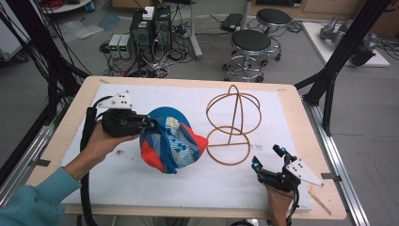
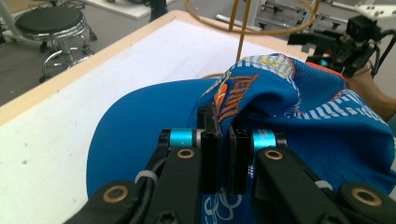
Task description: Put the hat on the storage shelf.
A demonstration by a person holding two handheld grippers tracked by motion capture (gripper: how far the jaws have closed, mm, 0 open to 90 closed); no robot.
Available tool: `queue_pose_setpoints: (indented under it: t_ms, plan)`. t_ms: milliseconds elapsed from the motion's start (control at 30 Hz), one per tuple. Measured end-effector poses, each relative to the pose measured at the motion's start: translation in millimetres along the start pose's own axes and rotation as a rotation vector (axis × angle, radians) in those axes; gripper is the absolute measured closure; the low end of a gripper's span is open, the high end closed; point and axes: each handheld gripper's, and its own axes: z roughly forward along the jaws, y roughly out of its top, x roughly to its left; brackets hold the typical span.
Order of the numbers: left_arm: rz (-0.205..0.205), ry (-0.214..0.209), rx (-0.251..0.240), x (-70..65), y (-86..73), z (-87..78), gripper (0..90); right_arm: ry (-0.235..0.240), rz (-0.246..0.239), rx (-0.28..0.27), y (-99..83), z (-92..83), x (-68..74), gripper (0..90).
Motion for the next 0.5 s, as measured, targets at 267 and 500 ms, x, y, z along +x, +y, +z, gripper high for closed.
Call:
queue_pose_setpoints:
  t_ms: [267, 500]
  plan:
    - [-0.020, -0.020, -0.053, 1.3, 22.5, -2.7, 86.5, 0.001, 0.008, -0.003, 0.0, -0.2, -0.1, 8.0]
    - [-0.001, -0.039, -0.082, -4.9, 46.4, 2.9, 86.5, 0.000, 0.004, -0.002, -0.1, -0.1, -0.3, 8.0]
